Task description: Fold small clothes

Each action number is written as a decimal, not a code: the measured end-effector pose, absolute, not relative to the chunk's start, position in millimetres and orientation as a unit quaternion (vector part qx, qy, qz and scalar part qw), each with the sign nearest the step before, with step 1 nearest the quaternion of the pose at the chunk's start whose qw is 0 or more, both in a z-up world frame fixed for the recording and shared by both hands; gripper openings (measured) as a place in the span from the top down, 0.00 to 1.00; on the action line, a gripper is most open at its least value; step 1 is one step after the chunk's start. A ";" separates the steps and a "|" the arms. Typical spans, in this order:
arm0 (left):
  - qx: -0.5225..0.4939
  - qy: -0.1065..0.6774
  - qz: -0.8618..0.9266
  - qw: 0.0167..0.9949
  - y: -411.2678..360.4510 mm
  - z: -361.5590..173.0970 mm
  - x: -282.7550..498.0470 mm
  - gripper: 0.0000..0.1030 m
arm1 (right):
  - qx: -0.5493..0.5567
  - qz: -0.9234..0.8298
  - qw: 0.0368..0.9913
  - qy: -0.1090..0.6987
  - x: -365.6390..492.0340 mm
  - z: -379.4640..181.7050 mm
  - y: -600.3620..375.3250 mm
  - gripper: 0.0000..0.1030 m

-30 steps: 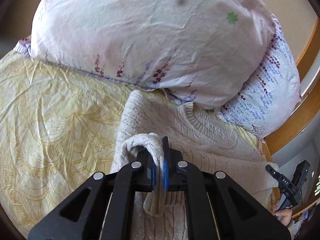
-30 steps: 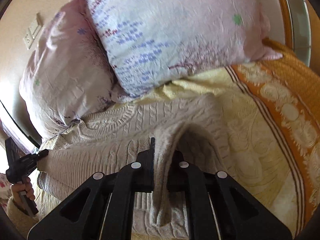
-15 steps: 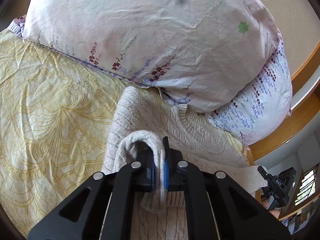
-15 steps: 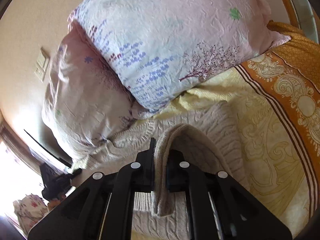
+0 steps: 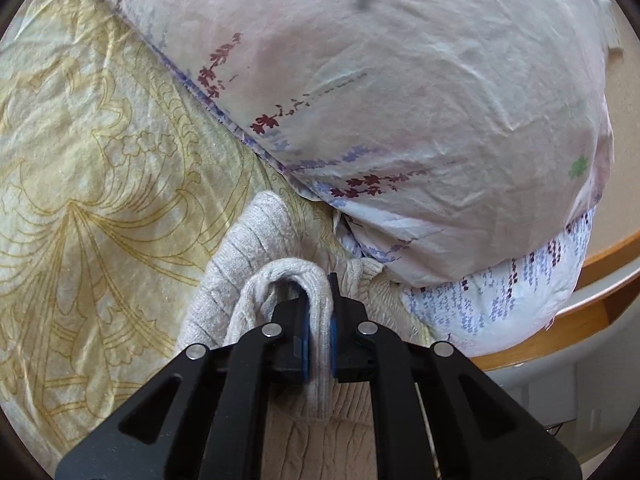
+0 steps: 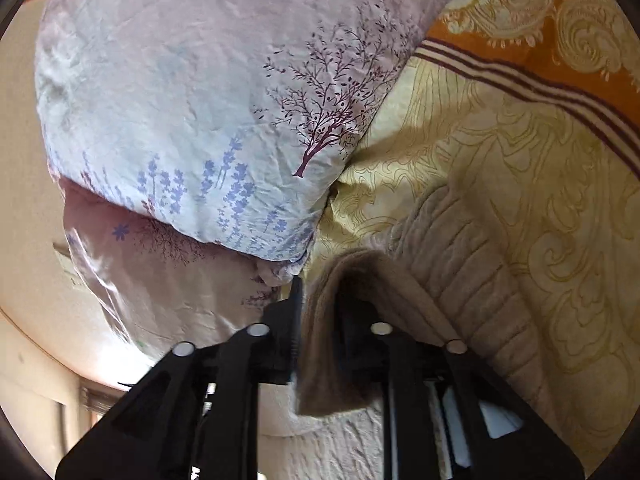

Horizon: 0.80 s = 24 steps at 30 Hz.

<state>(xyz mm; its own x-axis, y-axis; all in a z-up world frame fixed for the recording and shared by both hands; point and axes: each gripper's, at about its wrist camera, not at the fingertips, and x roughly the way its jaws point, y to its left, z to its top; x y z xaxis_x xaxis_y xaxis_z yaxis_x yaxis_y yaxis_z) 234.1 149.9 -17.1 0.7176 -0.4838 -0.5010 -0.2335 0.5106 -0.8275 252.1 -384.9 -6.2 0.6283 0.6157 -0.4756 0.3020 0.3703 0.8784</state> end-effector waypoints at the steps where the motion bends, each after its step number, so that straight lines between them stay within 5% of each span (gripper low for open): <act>1: -0.504 0.362 -0.079 0.780 150.9 -19.5 235.0 0.86 | 0.568 0.120 0.707 0.404 254.8 -5.9 -385.2 0.52; 3: -0.519 0.348 -0.079 0.777 151.5 -19.3 234.5 0.80 | 0.578 0.132 0.708 0.384 259.5 1.7 -383.2 0.28; 5: -0.532 0.331 -0.084 0.775 152.6 -17.8 232.6 0.69 | 0.579 0.140 0.714 0.367 263.7 9.1 -379.3 0.19; 10: -0.565 0.266 -0.067 0.778 163.9 -8.6 221.1 0.40 | 0.561 0.120 0.735 0.362 270.2 10.3 -372.7 0.19; 24: -0.366 0.385 -0.071 0.844 187.1 10.5 195.3 0.31 | 0.260 0.129 0.865 0.409 231.4 68.7 -342.8 0.24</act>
<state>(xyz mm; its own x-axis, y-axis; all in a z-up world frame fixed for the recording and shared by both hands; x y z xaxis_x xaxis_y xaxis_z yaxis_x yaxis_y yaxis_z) 195.3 187.1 10.5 0.6932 -0.4022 -0.5980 -0.1610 0.7224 -0.6725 231.4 -342.8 68.7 0.6316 0.4362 -0.6410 -0.0108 0.8316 0.5552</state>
